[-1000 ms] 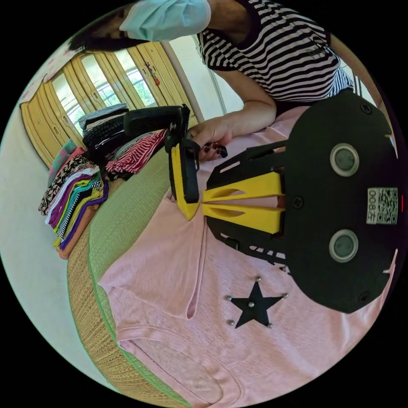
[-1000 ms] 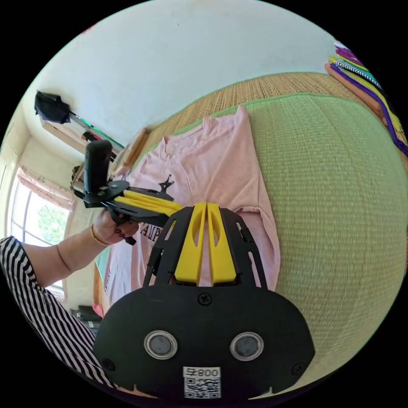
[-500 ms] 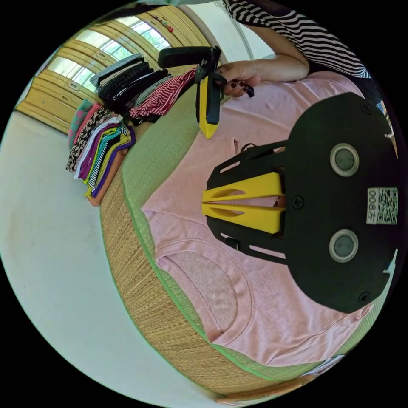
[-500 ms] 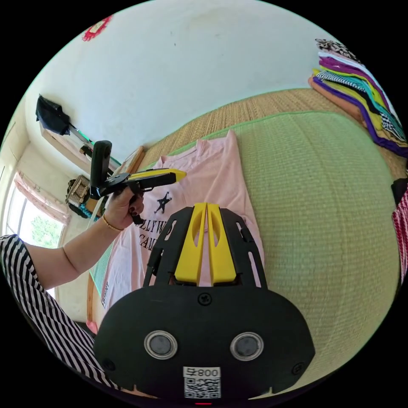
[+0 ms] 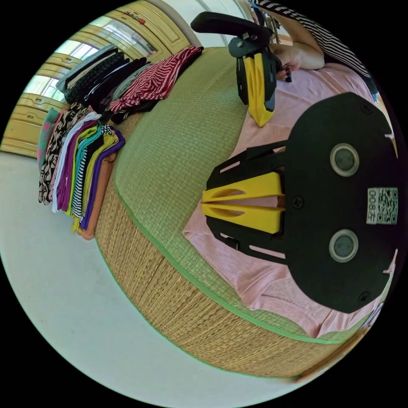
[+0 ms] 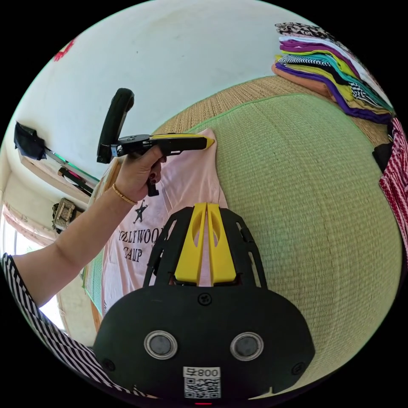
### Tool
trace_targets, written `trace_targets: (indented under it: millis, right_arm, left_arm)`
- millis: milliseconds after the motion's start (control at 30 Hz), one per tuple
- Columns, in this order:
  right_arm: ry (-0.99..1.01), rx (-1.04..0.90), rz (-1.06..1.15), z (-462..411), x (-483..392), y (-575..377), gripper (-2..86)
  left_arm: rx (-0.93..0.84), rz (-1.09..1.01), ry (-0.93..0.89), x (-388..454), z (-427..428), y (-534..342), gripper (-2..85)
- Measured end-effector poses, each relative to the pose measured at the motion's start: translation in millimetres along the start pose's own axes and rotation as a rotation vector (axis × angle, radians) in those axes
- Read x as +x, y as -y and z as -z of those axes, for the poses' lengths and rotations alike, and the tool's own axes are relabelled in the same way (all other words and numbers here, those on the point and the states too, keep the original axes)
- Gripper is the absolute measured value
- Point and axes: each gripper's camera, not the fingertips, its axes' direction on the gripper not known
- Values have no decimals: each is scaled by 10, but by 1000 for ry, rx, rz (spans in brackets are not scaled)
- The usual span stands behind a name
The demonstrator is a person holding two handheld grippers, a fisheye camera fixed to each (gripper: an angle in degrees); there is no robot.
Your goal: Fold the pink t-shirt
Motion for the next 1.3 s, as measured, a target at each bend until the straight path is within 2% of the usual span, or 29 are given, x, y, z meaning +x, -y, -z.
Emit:
trace_targets:
  millis: [167,233,300,433,500,667,767,833,867,1100,1200,1300]
  right_arm:
    - [36,-1,-24,25,102,41,1]
    - [57,0,-35,34,150,53,1]
    - [80,3,-45,48,200,64,1]
    - [123,14,-67,83,306,84,1]
    - [126,13,-69,92,334,98,1]
    - [168,24,-92,129,467,127,1]
    - [198,36,-112,150,556,136,1]
    - [217,39,-122,154,605,144,1]
    - [232,40,-129,154,638,149,1]
    - [311,172,-166,269,814,118,1]
    - [247,123,-140,208,758,182,1]
    - [223,96,-139,161,764,222,1]
  left_arm:
    - [15,-32,57,155,80,-10,2]
    - [-31,-29,51,158,33,-2,2]
    - [-7,-14,30,157,107,-33,2]
    - [56,11,102,156,285,-166,2]
    - [-29,29,57,99,194,-170,2]
    - [86,21,-73,199,576,-472,2]
    - [46,-29,-167,380,621,-735,2]
    - [-20,-60,-145,469,548,-854,2]
    - [15,-68,-121,483,597,-929,3]
    - [119,70,59,66,1017,-1052,2]
    - [17,135,40,-195,945,-1104,2]
    - [88,171,-46,-279,1234,-1352,2]
